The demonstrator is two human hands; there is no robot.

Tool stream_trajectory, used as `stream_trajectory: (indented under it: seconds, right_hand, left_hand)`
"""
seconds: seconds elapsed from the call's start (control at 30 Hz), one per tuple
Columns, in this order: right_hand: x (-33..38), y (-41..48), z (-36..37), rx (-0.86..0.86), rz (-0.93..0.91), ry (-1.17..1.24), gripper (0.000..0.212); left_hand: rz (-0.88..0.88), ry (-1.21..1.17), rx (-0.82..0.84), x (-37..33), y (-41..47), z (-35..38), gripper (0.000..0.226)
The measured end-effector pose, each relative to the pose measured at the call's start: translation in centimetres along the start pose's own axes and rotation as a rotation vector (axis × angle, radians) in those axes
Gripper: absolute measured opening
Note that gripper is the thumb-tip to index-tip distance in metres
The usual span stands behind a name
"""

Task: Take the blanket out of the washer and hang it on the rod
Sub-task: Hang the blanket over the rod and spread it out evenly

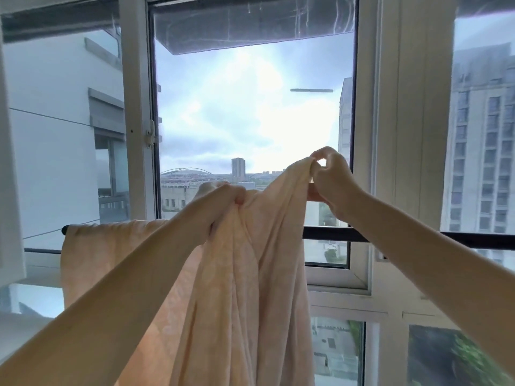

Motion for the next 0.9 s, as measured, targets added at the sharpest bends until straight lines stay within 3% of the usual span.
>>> stream_trajectory:
  seconds: [0.13,0.37,0.53,0.67,0.9]
  right_hand:
    - [0.6,0.5,-3.0,-0.064,-0.061,-0.108,0.015]
    - [1.8,-0.4,-8.0,-0.155,-0.177,-0.573,0.028]
    - [2.2,-1.4,-11.4,-0.049,-0.175,-0.996,0.009]
    - [1.4,-2.2,-14.0,0.022,-0.045,-1.224,0.005]
    - [-0.6,-3.5,-13.8,0.197,0.051,-1.268,0.008]
  left_hand:
    - [0.136,0.132,0.012,-2.7,-1.0,2.2,0.02]
    - [0.263,0.202,0.018,-4.4,-2.5,7.5,0.011]
    - [0.472,0.367,0.019,-5.6,-3.9,10.8,0.013]
    - [0.56,0.475,0.099,-5.5,-4.9,12.4,0.033]
    - [0.612,0.643,0.226,-4.9,-5.0,12.5,0.038]
Point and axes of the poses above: each hand's wrist, its own y-axis towards the middle knuckle, its own z-axis out of the palm, x = y × z, the point moved 8 cm from there along y, towards the middle knuckle, and after that the axes turned 1 degree about -x, right-handed, at the moved point
